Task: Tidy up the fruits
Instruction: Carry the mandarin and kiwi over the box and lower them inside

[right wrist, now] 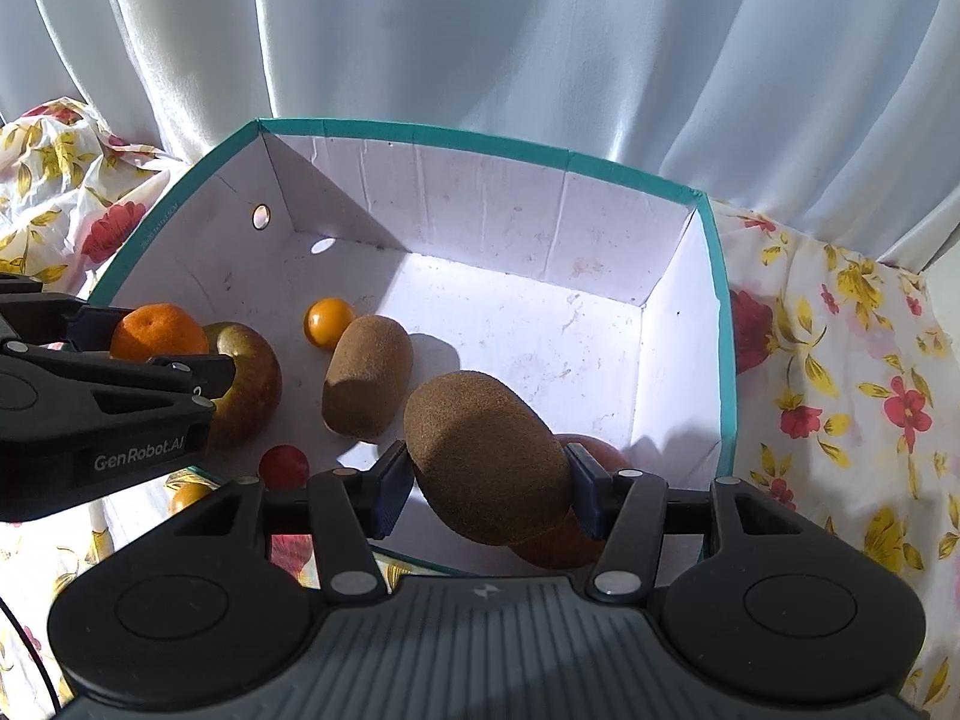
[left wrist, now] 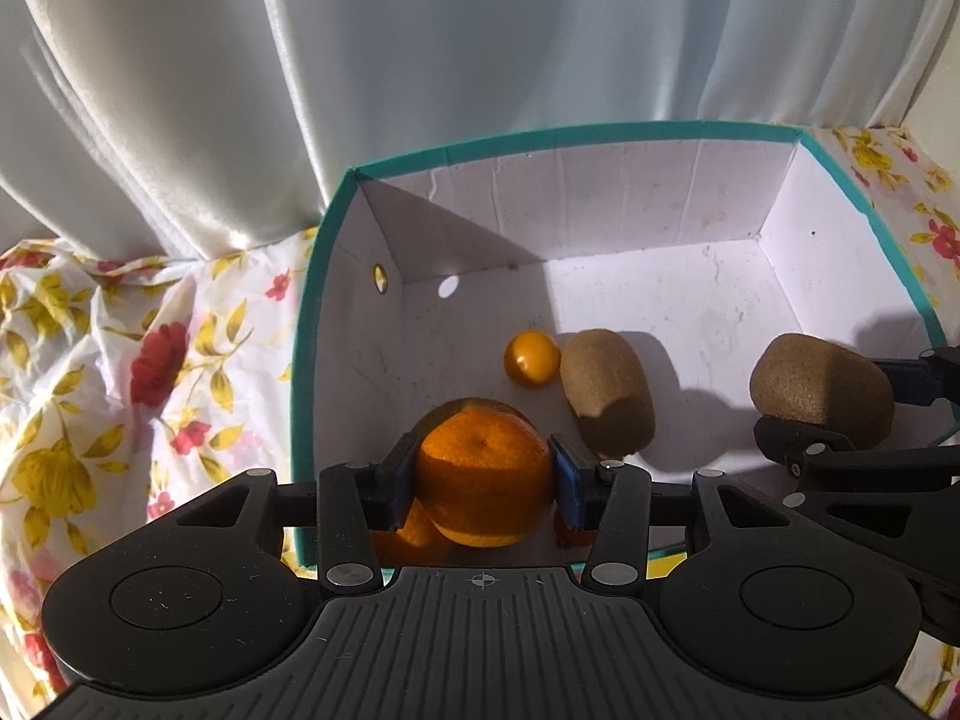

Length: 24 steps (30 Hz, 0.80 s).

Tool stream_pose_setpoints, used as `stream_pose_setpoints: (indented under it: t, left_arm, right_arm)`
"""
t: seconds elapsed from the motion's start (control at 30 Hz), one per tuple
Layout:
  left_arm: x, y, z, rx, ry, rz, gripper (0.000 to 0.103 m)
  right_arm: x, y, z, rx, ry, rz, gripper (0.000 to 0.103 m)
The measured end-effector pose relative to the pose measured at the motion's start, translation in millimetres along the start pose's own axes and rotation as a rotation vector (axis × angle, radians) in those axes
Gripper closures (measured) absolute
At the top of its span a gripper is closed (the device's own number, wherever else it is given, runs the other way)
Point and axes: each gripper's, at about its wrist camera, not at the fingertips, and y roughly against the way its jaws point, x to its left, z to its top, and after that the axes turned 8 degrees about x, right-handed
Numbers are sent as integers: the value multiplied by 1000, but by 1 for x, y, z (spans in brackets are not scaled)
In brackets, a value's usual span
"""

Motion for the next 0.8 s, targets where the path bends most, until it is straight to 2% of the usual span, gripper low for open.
stream_pose_setpoints:
  t: [0.8]
  left_arm:
    - [-2,-6,0,5,-17,20,52]
  right_arm:
    - [-3,-7,0,8,-27,-23,48]
